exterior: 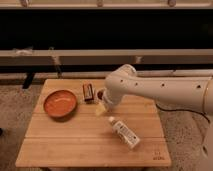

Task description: Place the bottle in the ceramic bowl

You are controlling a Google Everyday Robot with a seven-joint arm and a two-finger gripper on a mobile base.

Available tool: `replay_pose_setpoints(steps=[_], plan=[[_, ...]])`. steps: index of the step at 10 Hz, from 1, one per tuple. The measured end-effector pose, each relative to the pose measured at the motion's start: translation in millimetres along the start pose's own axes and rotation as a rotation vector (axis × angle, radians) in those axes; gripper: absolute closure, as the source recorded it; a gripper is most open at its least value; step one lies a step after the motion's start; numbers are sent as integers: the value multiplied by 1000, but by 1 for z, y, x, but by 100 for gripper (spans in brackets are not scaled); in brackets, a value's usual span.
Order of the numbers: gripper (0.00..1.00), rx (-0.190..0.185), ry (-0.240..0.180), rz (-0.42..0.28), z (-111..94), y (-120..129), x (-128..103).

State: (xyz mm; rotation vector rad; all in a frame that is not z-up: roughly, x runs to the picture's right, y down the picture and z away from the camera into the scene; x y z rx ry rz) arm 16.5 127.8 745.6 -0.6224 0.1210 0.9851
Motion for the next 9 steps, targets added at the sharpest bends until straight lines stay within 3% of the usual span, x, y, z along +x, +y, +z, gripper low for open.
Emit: replay_pose_setpoints(steps=[2,4,6,8,9], plan=[[20,28,45,9,23,0,30],[20,63,83,68,41,-18,55],[20,96,98,129,50,-35,64],[20,102,120,168,57,-49,70],[20,90,160,174,64,-54,75]])
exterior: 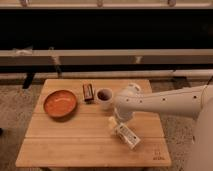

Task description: Place the bottle in the ceramic bowl

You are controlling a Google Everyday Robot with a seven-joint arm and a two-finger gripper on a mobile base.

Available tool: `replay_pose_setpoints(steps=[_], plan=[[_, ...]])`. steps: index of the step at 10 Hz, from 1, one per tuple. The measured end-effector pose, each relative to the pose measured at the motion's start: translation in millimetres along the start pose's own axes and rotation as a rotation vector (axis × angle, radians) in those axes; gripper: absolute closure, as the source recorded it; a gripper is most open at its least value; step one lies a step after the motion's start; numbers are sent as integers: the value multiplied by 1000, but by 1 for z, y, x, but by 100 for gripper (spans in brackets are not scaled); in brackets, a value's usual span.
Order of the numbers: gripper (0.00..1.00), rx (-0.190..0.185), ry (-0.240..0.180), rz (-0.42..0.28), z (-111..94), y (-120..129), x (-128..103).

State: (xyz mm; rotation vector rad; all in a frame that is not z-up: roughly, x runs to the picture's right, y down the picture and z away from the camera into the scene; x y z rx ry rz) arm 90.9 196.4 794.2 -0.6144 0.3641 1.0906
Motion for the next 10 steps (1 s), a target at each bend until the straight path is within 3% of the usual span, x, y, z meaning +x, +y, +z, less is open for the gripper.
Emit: replay_pose_setpoints(steps=[3,7,10], plan=[[20,-7,93,-54,14,6,-4],[23,39,192,-115,30,11,-3],[51,67,209,-128,31,13,-2]])
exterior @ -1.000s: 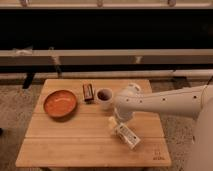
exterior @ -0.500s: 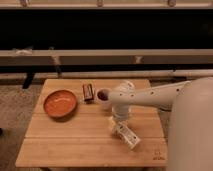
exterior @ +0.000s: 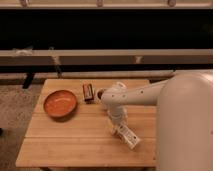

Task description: Place the bottle in the ceramic bowl

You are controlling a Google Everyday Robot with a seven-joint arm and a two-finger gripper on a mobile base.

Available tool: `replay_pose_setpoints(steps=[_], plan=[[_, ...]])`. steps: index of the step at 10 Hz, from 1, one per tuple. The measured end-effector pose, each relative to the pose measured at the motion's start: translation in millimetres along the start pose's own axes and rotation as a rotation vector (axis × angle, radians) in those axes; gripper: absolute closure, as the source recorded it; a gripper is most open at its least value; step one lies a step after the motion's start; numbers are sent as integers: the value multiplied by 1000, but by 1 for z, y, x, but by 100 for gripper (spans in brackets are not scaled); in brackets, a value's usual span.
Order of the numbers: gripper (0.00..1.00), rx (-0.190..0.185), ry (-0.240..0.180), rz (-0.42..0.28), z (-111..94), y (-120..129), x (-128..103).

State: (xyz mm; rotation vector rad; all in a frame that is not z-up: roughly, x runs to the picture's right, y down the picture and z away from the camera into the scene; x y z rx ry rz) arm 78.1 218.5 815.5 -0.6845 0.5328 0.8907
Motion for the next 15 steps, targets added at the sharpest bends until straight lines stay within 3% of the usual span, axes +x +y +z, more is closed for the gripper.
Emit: replay_pose_setpoints(steps=[3,5,7,9,12,15], plan=[[80,20,5,18,-7,-1,6],[98,28,-23,19,-33,1,11],[100,19,-72,-3,-72,7,11],[100,2,-130,-52,-112,23,-8],[100,-28,-204,-146,-148,60,-65],[100,-88,-259,-228,-174,86,-122]])
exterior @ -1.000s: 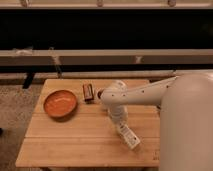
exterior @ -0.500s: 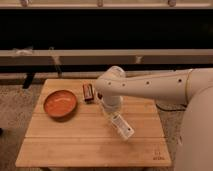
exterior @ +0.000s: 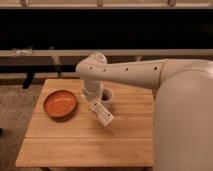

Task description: Place the bottle in the ceramic bowl

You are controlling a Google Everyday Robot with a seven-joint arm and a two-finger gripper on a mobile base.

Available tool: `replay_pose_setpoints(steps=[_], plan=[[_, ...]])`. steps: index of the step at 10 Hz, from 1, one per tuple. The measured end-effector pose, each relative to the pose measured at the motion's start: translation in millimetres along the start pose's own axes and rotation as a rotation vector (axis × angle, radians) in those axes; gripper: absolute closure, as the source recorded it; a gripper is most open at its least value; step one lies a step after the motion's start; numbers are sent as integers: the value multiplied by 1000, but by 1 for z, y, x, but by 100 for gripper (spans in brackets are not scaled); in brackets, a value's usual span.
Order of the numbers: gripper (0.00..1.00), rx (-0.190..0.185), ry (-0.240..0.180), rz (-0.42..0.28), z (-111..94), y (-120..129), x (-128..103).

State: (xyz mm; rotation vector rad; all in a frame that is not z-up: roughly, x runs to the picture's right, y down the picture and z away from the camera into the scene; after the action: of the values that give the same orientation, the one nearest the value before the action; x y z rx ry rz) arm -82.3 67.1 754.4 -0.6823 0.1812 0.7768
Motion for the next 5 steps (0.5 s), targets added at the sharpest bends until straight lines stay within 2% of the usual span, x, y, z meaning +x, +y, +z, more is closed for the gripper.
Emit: replay_pose_setpoints(steps=[2,3,5], plan=[[100,-20,-40,-68,-8,10,-43],[97,-28,-64,-102,-13,13,-67],[81,-37,-94,-142,-17,13,-101]])
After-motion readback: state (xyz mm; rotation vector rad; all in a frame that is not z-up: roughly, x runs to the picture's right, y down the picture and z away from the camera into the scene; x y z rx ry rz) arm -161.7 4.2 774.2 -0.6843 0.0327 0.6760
